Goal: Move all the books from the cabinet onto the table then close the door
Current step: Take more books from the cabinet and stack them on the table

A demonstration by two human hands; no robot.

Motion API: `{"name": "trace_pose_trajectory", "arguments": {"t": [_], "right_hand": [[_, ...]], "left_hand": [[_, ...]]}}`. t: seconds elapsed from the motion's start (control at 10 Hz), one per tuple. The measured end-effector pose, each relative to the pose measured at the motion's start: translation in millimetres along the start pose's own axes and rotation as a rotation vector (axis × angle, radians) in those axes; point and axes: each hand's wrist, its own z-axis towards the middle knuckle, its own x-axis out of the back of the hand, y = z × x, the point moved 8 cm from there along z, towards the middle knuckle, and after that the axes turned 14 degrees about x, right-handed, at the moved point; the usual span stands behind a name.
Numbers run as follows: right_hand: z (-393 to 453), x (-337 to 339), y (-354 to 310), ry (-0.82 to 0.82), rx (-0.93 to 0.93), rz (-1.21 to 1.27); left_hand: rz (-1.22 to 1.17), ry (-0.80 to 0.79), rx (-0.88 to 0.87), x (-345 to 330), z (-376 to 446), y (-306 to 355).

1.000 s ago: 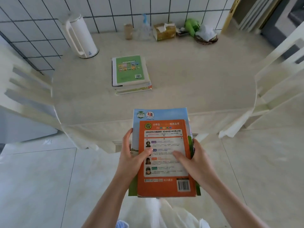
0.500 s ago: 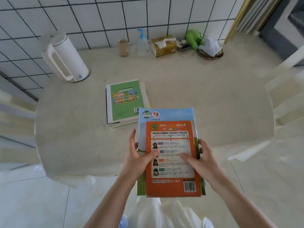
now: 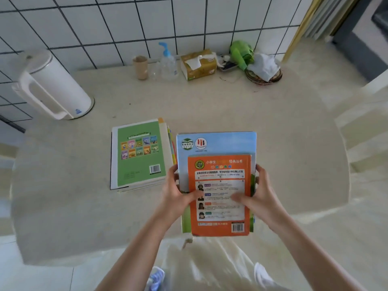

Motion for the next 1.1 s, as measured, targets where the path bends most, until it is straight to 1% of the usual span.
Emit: {"name": "trace_pose_trajectory", "arguments": {"t": [0.1,0.2,0.3,0.4,0.6,0.7,0.8,0.9,1.0,1.1], "right_hand": [[23.3,5.9,6.2,-0.006,0.139,-0.072],[44.9,16.6,11.9,0.064,0.266,-0.148],[59.7,25.2,14.2,0.110,0.350,-0.237],[64.2,26.8,18.3,0.101,0.428,-0.293],[81.4,44.1,38.1,0.046,0.382,-0.235],[88.6,45.6,38.8,0.001,0.408,-0.212],[93.0,44.7,44.7,-0.059,0.425,-0.214],[95.3,49.3,53.7,-0.103,0.398,-0.174],[92.8,52.0,55.1,-0.134,0.452,-0.181],[87.4,41.7,60.5,-0.222,0.470,-0.211]], "left_hand": [[0.028,0.001,-0.076,-12.0,14.3,15.5],[0.124,0.124,-0.191,-17.4,28.2,31.9],[0.192,0.275,-0.243,-22.3,37.7,26.6],[0.208,0.353,-0.218,-24.1,42.9,12.5],[0.220,0.267,-0.153,-28.2,63.5,1.6],[0.217,0.228,-0.129,-26.4,68.3,-3.2],[0.247,0.225,-0.124,-28.0,66.8,-5.1],[0.234,0.198,-0.138,-32.4,69.1,-7.7],[0.210,0.134,-0.081,-32.4,83.1,-29.6],[0.156,0.110,-0.056,-32.3,99.2,-58.0]]}}
